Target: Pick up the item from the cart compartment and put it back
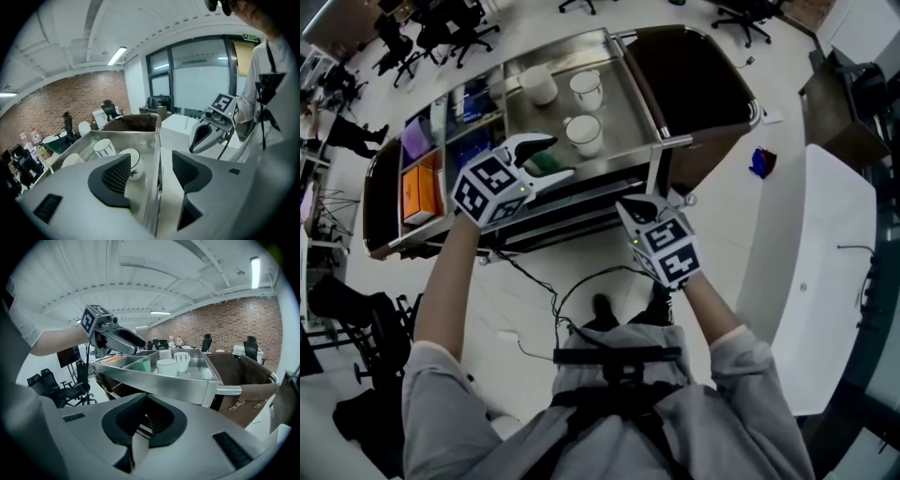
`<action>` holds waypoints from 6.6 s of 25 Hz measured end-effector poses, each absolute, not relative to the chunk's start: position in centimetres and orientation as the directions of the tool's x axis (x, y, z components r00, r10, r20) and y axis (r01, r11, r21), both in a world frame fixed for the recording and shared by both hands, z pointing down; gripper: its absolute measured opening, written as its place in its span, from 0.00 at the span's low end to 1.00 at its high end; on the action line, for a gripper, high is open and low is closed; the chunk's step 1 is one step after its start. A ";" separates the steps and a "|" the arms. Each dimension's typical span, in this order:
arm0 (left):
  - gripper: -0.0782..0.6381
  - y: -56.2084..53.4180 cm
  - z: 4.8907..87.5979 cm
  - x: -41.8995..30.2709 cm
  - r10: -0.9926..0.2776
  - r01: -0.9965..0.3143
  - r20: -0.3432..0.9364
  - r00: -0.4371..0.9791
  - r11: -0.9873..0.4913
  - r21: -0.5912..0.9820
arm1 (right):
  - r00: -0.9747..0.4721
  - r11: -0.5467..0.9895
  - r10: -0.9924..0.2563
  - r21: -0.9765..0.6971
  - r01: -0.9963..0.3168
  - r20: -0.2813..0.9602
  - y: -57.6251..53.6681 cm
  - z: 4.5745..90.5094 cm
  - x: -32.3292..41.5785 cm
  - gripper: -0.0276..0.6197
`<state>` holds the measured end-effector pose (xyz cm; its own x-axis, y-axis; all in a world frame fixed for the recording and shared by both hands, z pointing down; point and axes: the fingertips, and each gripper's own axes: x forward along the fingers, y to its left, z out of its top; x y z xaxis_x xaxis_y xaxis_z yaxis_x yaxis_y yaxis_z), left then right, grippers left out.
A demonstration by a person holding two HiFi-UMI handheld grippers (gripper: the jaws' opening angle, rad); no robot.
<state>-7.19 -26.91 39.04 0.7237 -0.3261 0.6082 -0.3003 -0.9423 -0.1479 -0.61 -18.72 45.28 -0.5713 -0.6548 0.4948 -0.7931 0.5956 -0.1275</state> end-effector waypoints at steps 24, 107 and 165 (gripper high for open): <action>0.73 -35.1 47.7 -2.8 -0.004 0.066 0.937 0.349 -0.997 -0.029 | -0.559 0.574 -0.650 -0.149 -0.805 0.515 -20.8 46.0 1.0 0.06; 0.69 -19.1 36.6 -16.2 -0.720 -0.752 0.292 0.629 -0.659 -0.004 | -0.681 0.675 -0.584 -0.201 -0.709 0.441 -18.4 45.6 -2.3 0.06; 0.69 -17.7 38.4 -17.2 -0.739 -0.775 0.261 0.622 -0.629 0.066 | -0.682 0.675 -0.595 -0.197 -0.711 0.424 -19.2 44.7 -3.2 0.06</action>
